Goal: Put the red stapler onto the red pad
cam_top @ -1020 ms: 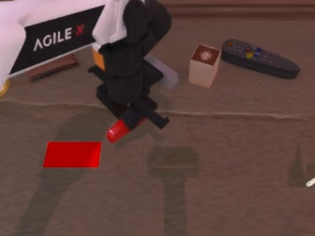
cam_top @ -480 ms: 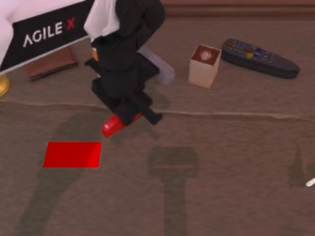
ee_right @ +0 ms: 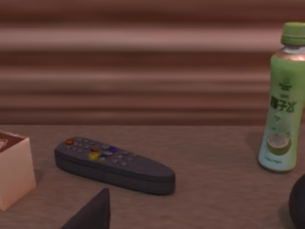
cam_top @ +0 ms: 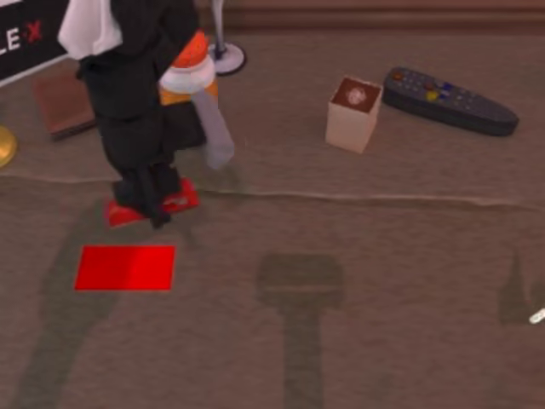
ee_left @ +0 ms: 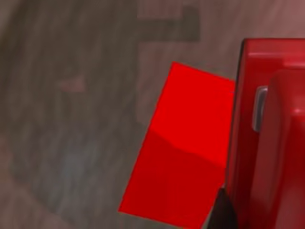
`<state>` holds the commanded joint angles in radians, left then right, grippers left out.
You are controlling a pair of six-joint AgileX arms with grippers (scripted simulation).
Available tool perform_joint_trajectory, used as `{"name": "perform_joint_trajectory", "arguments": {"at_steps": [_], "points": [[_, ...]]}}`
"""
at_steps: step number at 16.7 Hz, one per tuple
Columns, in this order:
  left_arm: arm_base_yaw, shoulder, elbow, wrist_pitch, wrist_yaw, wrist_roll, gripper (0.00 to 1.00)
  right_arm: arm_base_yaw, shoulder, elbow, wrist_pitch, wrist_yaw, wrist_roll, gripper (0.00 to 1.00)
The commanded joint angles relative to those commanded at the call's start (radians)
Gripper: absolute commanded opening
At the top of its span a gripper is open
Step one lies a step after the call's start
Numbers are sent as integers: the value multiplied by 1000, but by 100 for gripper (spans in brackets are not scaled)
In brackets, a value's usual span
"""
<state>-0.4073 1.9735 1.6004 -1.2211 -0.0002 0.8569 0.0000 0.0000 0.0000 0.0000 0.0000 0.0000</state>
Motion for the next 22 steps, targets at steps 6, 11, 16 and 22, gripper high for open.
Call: {"name": "perform_joint_trajectory", "arguments": {"at_steps": [6, 11, 16, 22], "points": [[115, -95, -111, 30, 2, 389, 0, 0, 0, 0, 0, 0, 0, 100], [139, -122, -134, 42, 3, 445, 0, 0, 0, 0, 0, 0, 0, 100], [135, -106, -161, 81, 3, 443, 0, 0, 0, 0, 0, 0, 0, 100], [139, -21, -328, 348, 3, 443, 0, 0, 0, 0, 0, 0, 0, 100]]}}
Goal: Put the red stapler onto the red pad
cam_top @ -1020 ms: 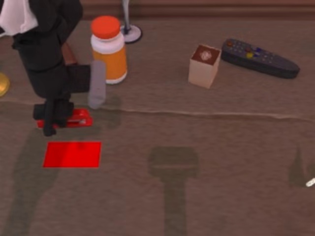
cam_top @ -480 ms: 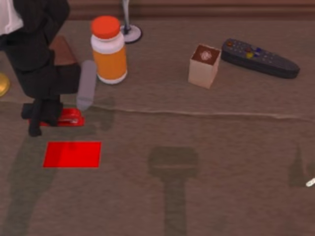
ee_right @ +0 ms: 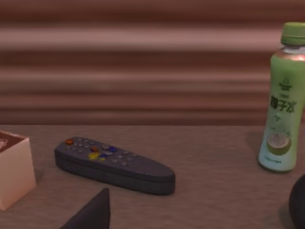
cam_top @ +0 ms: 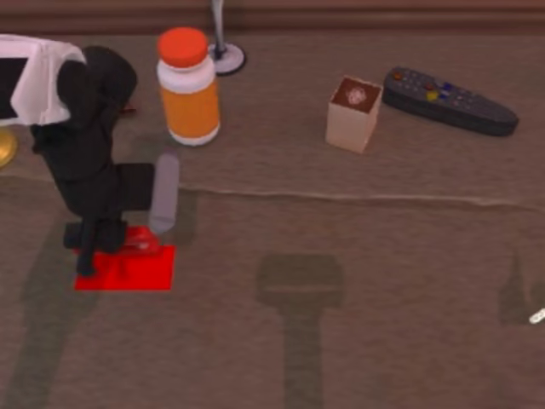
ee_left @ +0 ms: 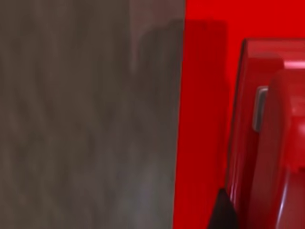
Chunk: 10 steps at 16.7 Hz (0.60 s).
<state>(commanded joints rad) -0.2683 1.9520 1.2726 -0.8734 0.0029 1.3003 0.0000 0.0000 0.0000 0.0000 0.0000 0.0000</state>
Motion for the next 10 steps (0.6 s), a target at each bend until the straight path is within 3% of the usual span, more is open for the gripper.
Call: {"name": "perform_joint_trajectory", "arguments": {"at_steps": [7, 10], "points": [[-1, 28, -50, 66, 1, 3, 0, 0, 0, 0, 0, 0, 0, 100], [-1, 28, -50, 66, 1, 3, 23, 0, 0, 0, 0, 0, 0, 100]]}}
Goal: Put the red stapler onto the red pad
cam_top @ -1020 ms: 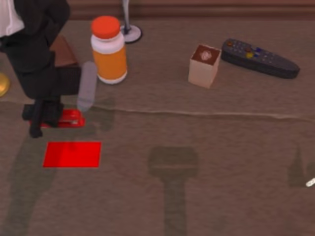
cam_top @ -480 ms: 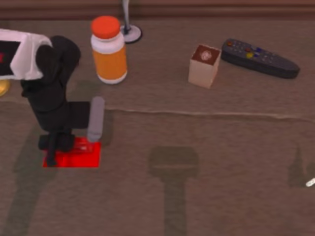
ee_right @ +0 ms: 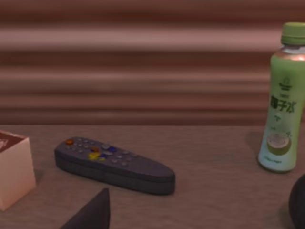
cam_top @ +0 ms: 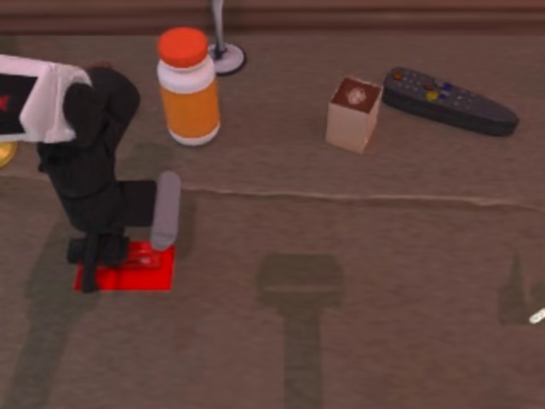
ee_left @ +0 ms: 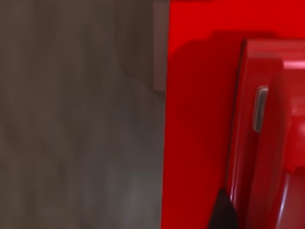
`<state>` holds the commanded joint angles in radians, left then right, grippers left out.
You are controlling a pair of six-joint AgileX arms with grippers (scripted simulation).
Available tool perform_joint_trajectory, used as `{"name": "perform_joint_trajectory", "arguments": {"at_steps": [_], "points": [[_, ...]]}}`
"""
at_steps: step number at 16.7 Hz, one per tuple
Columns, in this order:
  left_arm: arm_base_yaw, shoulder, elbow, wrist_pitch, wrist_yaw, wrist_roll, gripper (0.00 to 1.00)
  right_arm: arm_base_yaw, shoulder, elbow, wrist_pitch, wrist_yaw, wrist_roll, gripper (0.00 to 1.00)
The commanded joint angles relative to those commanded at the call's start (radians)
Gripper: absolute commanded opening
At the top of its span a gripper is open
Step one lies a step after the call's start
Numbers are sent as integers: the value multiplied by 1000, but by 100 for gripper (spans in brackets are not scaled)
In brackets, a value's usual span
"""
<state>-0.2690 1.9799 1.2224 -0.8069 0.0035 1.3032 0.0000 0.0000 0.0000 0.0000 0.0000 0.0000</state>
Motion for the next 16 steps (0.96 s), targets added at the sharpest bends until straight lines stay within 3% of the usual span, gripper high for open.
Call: {"name": "perform_joint_trajectory", "arguments": {"at_steps": [10, 16], "points": [[0, 0, 0, 0, 0, 0, 98, 0, 0, 0, 0, 0, 0, 100], [0, 0, 0, 0, 0, 0, 100, 0, 0, 0, 0, 0, 0, 100]]}}
